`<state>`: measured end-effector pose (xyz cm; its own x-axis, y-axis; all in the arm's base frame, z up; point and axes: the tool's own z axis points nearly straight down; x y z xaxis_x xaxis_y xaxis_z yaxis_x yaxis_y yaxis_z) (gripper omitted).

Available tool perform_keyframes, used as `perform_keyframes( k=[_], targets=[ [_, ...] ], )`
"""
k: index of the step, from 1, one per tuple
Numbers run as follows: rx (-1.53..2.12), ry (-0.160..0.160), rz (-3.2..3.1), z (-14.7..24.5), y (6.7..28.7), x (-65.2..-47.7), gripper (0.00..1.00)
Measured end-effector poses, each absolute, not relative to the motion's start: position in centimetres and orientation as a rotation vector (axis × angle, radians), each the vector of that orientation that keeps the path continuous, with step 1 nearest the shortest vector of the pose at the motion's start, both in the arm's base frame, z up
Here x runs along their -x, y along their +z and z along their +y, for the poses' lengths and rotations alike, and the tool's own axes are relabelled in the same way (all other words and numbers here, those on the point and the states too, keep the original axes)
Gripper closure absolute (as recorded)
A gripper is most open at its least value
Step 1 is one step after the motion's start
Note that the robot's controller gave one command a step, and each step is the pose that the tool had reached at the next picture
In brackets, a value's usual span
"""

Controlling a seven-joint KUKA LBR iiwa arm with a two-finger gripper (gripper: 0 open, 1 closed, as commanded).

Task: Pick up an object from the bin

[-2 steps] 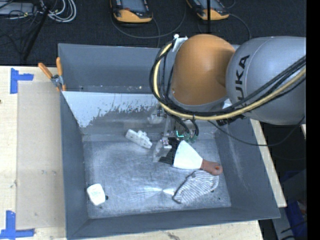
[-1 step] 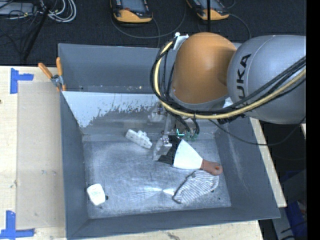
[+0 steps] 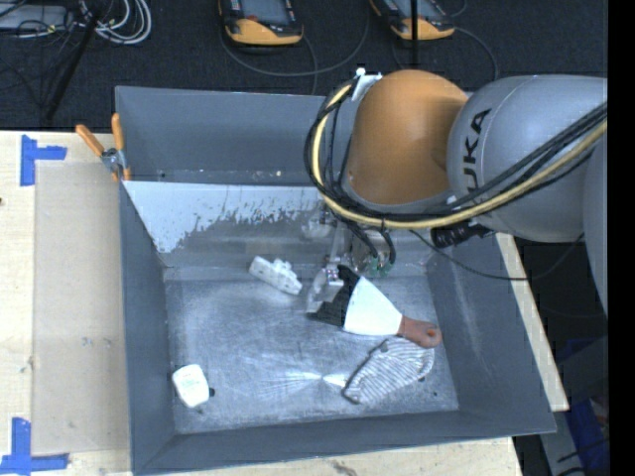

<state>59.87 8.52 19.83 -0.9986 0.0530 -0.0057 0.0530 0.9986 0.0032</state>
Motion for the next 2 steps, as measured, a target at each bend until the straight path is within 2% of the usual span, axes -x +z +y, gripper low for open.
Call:
perform_keyframes(
  k=[1, 2],
  targets=[
    [-0.053, -0.001, 3.147, 5.6, 18.5, -60.8, 0.0],
    [-0.158, 0.0, 3.139, 2.9, 19.7, -58.7, 0.0]
  ],
)
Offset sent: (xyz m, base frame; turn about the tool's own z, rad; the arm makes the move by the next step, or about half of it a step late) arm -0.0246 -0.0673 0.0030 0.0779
